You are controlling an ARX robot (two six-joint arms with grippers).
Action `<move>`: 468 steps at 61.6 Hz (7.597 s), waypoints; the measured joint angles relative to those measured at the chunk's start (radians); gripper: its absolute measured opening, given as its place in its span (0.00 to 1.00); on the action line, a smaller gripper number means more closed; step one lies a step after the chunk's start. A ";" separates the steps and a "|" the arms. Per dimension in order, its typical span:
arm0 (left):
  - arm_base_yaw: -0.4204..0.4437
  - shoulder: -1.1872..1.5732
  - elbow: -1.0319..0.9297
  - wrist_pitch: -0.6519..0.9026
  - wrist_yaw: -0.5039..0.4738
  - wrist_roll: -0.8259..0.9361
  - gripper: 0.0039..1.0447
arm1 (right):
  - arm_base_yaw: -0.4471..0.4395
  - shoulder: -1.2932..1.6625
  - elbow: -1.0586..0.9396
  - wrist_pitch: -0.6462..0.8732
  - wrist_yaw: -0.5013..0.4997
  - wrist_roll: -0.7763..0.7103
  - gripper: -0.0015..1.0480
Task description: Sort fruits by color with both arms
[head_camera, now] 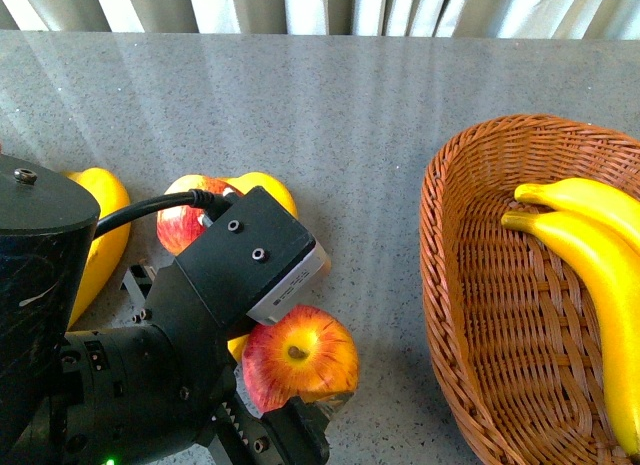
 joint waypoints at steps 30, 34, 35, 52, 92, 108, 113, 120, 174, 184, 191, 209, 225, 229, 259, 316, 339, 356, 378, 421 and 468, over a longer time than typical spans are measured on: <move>0.119 -0.254 -0.104 -0.116 0.034 0.012 0.68 | 0.000 0.000 0.000 0.000 0.000 0.000 0.91; 0.168 -0.289 -0.113 -0.117 0.032 0.011 0.68 | 0.000 0.000 0.000 0.000 0.000 0.000 0.91; 0.186 -0.298 -0.115 -0.117 0.032 0.010 0.68 | 0.000 0.000 0.000 0.000 0.000 0.000 0.91; 0.492 -0.411 -0.127 -0.019 -0.027 -0.140 0.68 | 0.000 0.000 0.000 0.000 0.000 0.000 0.91; 0.921 -0.422 -0.216 -0.035 -0.161 -0.246 0.68 | 0.000 0.000 0.000 0.000 0.000 0.000 0.91; 0.817 -0.458 -0.241 0.000 -0.171 -0.177 0.91 | 0.000 0.000 0.000 0.000 0.000 0.000 0.91; 0.758 -0.480 -0.241 0.002 -0.161 -0.154 0.91 | 0.000 0.000 0.000 0.000 0.000 0.000 0.91; 0.627 -0.478 -0.221 0.001 -0.151 -0.108 0.91 | 0.000 0.000 0.000 0.000 0.000 0.000 0.91; 0.245 -0.048 0.126 -0.014 -0.210 -0.026 0.91 | 0.000 0.000 0.000 0.000 0.000 0.000 0.91; 0.244 -0.035 0.129 -0.014 -0.224 -0.038 0.91 | 0.000 0.000 0.000 0.000 0.000 0.000 0.91; 0.240 -0.019 0.137 -0.014 -0.236 -0.051 0.91 | 0.000 0.000 0.000 0.000 0.000 0.000 0.91; 0.232 0.013 0.150 -0.013 -0.256 -0.074 0.91 | 0.000 0.000 0.000 0.000 0.000 0.000 0.91; 0.222 0.043 0.159 -0.014 -0.269 -0.078 0.91 | 0.000 0.000 0.000 0.000 0.000 0.000 0.91; 0.221 0.052 0.163 -0.014 -0.279 -0.081 0.91 | 0.000 0.000 0.000 0.000 0.000 0.000 0.91; 0.200 0.104 0.193 -0.020 -0.337 -0.111 0.91 | 0.000 0.000 0.000 0.000 0.000 0.000 0.91; 0.446 -0.265 -0.037 0.082 -0.285 -0.285 0.68 | 0.000 0.000 0.000 0.000 0.000 0.000 0.91; 0.872 -0.525 -0.215 0.006 -0.129 -0.288 0.68 | 0.000 0.000 0.000 0.000 0.000 0.000 0.91; 1.062 -0.614 -0.308 -0.028 -0.009 -0.230 0.68 | 0.000 0.000 0.000 0.000 0.000 0.000 0.91; 1.238 -0.665 -0.360 -0.067 0.096 -0.171 0.90 | 0.000 0.000 0.000 0.000 0.000 0.000 0.91; 1.164 -1.591 -0.394 -0.521 0.184 -0.170 0.41 | 0.000 0.000 0.000 0.000 0.001 0.000 0.91; 0.608 -1.841 -0.393 -0.753 -0.363 -0.163 0.01 | 0.000 0.000 0.000 0.000 0.000 0.000 0.91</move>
